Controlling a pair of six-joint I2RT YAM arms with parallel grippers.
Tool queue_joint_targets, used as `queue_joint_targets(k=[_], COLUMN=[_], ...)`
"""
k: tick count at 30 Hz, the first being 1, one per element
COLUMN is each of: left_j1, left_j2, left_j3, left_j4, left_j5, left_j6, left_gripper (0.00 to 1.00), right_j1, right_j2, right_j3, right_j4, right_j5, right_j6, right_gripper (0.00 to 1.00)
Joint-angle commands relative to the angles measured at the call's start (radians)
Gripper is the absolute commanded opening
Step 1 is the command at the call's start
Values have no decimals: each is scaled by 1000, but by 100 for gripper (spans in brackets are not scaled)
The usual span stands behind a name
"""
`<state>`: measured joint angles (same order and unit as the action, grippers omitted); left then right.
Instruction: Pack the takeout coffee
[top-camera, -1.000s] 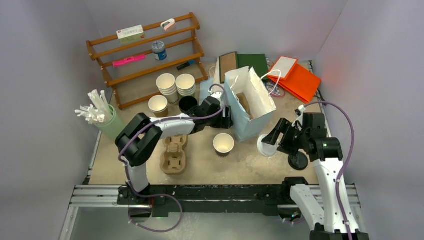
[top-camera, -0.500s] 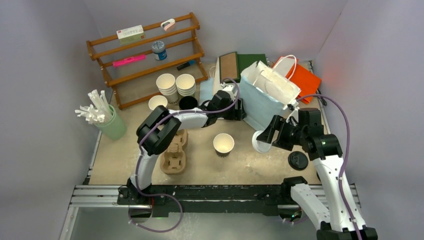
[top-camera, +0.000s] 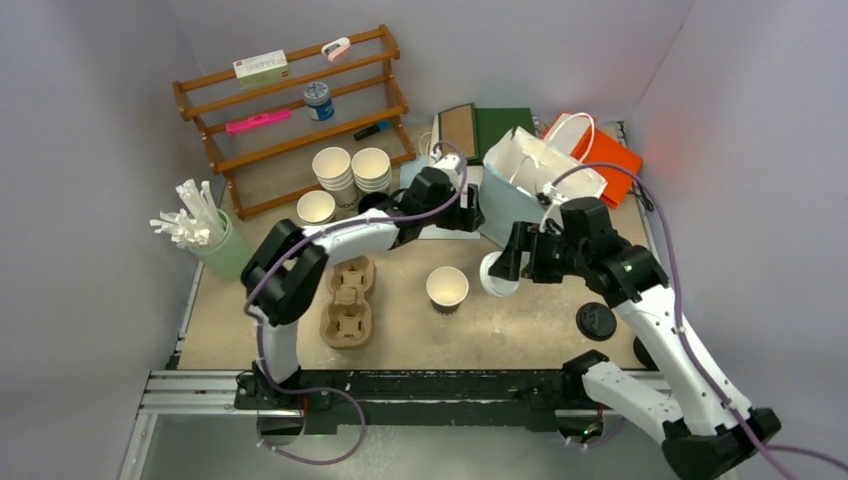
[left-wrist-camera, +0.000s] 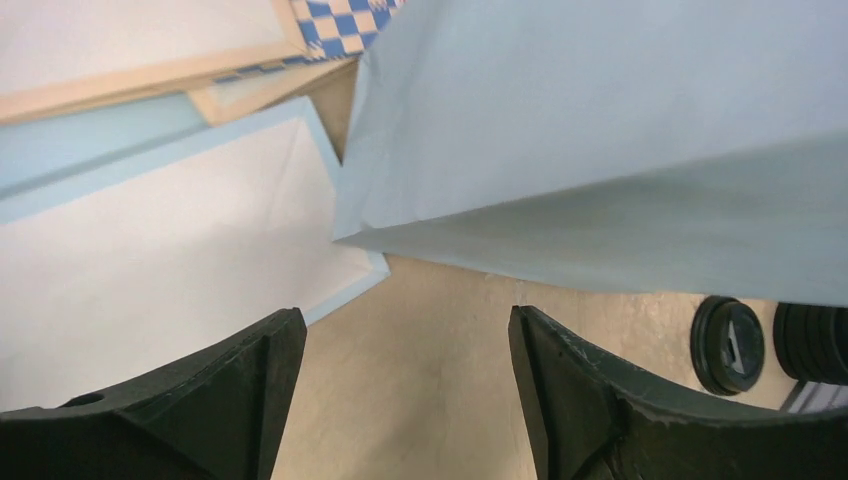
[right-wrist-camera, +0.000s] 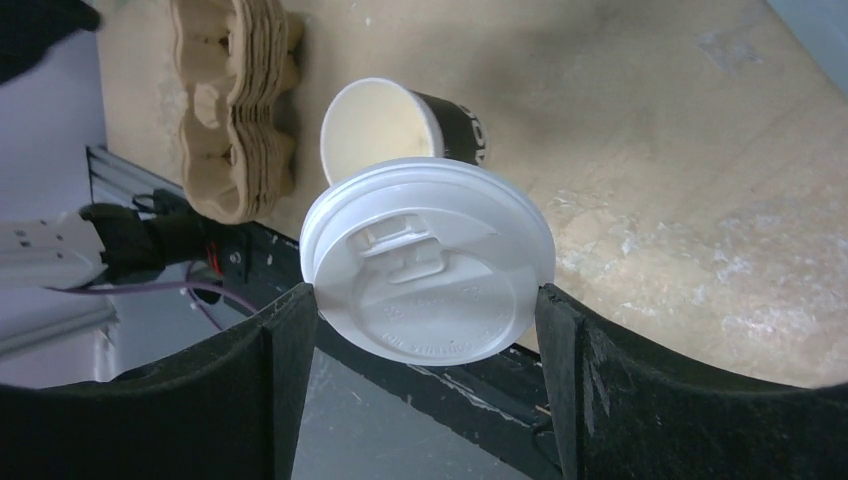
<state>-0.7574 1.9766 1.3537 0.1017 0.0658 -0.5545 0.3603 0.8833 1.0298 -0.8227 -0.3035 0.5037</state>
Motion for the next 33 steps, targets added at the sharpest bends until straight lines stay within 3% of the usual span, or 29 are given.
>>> queue_joint_targets(k=[1,7,13,22,33], left_j1=[43,73,88,93,93], left_j2=[-235,-453,-638,-817,-850], left_j3=[-73,-179,-296,-409,-548], left_j4=[-83,-270,-375,-466,-378], left_j5=[-47,-103,-98,-98,-37], left_j6=[44,50,10,-52,-148], left_gripper=[78,80,81,80,76], right_j1=[168,376,497,531,534], right_j2=[68,174,290,471,562], right_j3=[77,115,164,262,315], right_j4=[81,132,147,53,-38], right_j5=[164,317,416,450,457], right_j6=[32,62,51,7,-36], right_gripper=[56,57,57,58,58])
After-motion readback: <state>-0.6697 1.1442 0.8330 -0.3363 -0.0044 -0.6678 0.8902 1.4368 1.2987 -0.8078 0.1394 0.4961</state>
